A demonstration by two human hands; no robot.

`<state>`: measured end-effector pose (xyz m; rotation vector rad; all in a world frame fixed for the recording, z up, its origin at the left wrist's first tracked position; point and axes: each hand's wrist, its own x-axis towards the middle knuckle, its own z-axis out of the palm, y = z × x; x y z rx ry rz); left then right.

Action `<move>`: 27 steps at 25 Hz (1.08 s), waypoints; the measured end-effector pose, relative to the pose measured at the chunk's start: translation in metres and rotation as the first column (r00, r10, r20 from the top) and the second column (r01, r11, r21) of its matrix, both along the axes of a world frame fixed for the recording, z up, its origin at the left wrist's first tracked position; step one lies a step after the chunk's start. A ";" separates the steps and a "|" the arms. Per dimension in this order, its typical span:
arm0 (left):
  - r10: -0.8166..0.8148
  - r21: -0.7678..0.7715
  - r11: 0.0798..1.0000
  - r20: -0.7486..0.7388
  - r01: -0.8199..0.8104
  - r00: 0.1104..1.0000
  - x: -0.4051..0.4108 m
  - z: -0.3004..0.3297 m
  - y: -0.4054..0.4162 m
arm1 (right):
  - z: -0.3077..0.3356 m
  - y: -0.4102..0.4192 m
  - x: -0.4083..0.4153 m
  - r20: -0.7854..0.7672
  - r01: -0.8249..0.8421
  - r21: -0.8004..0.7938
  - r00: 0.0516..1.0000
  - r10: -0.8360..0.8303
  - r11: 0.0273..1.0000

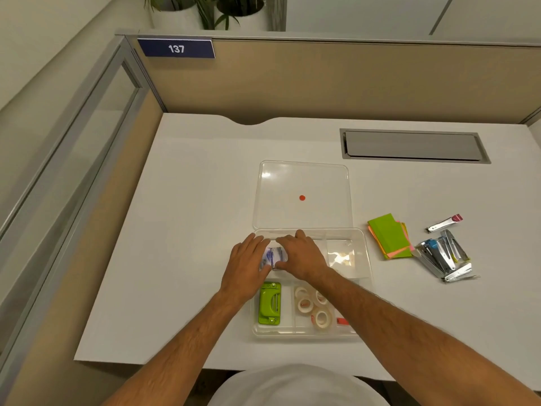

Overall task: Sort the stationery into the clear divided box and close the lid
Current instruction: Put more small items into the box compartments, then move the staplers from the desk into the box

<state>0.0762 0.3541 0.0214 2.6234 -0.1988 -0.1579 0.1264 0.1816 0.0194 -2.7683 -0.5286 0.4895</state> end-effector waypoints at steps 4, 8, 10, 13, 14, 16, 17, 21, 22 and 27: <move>-0.019 -0.032 0.999 0.004 0.019 1.000 0.004 0.002 -0.019 | 0.017 -0.040 -0.011 0.026 0.059 0.218 0.997 -0.066 0.974; -0.047 -0.052 0.997 0.018 0.048 0.999 -0.001 0.011 -0.053 | 0.034 -0.082 -0.032 0.036 0.165 0.388 0.980 -0.194 0.907; -0.073 -0.062 0.995 0.019 0.074 0.997 -0.005 0.011 -0.072 | 0.039 -0.105 -0.042 0.020 0.216 0.407 0.969 -0.245 0.888; -0.117 -0.096 0.988 0.018 0.118 0.993 -0.012 0.016 -0.106 | 0.040 -0.141 -0.052 0.024 0.259 0.397 0.956 -0.293 0.880; -0.130 -0.093 0.987 0.031 0.133 0.991 -0.014 0.018 -0.118 | 0.040 -0.152 -0.056 0.022 0.270 0.388 0.953 -0.301 0.881; -0.133 -0.090 0.986 0.048 0.137 0.990 -0.018 0.022 -0.142 | 0.039 -0.174 -0.062 0.023 0.283 0.377 0.949 -0.314 0.882; -0.121 -0.096 0.987 0.049 0.126 0.991 -0.020 0.024 -0.153 | 0.038 -0.185 -0.064 0.019 0.280 0.372 0.951 -0.309 0.885; -0.101 -0.112 0.988 0.034 0.104 0.994 -0.033 0.030 -0.206 | 0.044 -0.238 -0.072 0.028 0.258 0.366 0.957 -0.288 0.894; -0.107 -0.113 0.987 0.039 0.111 0.993 -0.035 0.030 -0.220 | 0.045 -0.251 -0.073 0.033 0.262 0.367 0.955 -0.294 0.893; -0.099 -0.097 0.990 0.036 0.102 0.994 -0.047 0.029 -0.284 | 0.035 -0.327 -0.082 -0.029 0.349 0.323 0.933 -0.359 0.880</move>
